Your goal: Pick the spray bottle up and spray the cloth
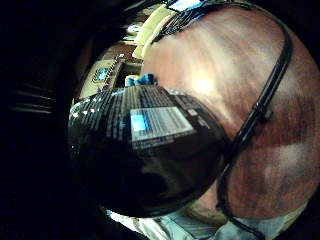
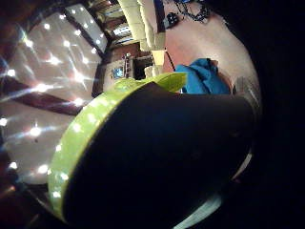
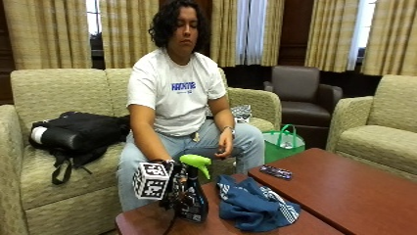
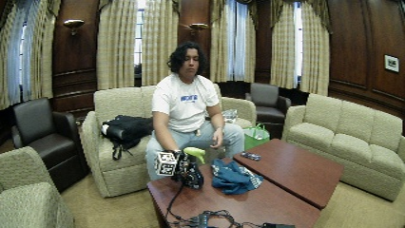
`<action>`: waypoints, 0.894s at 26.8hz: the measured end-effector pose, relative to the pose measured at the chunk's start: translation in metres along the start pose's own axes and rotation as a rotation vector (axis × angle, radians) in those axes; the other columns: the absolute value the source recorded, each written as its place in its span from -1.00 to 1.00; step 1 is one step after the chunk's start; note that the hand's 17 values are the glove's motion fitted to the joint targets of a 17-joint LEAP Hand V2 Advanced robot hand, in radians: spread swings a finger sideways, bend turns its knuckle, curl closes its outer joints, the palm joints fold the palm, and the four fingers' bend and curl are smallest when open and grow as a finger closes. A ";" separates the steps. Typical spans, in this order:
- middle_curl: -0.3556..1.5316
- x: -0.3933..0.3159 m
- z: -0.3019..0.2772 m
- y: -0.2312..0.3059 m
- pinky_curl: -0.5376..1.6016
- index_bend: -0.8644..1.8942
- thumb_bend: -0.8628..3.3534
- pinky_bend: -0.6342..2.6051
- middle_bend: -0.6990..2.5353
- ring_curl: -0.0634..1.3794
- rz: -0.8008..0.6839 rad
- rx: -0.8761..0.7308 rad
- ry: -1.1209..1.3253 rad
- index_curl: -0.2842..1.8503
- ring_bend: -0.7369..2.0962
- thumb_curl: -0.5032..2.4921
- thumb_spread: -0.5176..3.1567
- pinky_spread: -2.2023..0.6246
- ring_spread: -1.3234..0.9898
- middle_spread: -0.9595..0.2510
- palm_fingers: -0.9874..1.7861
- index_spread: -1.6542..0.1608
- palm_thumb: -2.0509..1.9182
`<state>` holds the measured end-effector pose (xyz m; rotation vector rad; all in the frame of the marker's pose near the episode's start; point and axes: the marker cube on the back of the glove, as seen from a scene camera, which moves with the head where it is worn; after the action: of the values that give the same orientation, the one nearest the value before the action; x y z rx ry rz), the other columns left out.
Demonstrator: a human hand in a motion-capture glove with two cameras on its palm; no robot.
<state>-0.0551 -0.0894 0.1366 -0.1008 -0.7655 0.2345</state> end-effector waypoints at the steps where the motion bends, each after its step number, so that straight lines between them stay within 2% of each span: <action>1: -0.24 -0.001 0.002 -0.002 -0.19 -0.34 -0.61 -0.09 -0.35 -0.43 0.001 0.004 0.002 -0.72 -0.01 -0.45 -0.30 0.62 0.04 0.41 -0.28 0.33 0.31; 15: -0.25 -0.018 0.023 -0.033 -0.20 -0.29 -0.61 -0.10 -0.35 -0.45 -0.005 -0.003 -0.022 -0.68 0.01 -0.44 -0.30 0.59 -0.04 0.34 -0.28 0.34 0.33; 24: -0.23 -0.023 0.028 -0.044 -0.28 -0.18 -0.60 -0.27 -0.31 -0.47 -0.004 -0.009 -0.005 -0.56 0.00 -0.43 -0.28 0.55 -0.04 0.35 0.04 0.42 0.35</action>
<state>-0.0833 -0.1379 0.1493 -0.1073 -0.7713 0.2277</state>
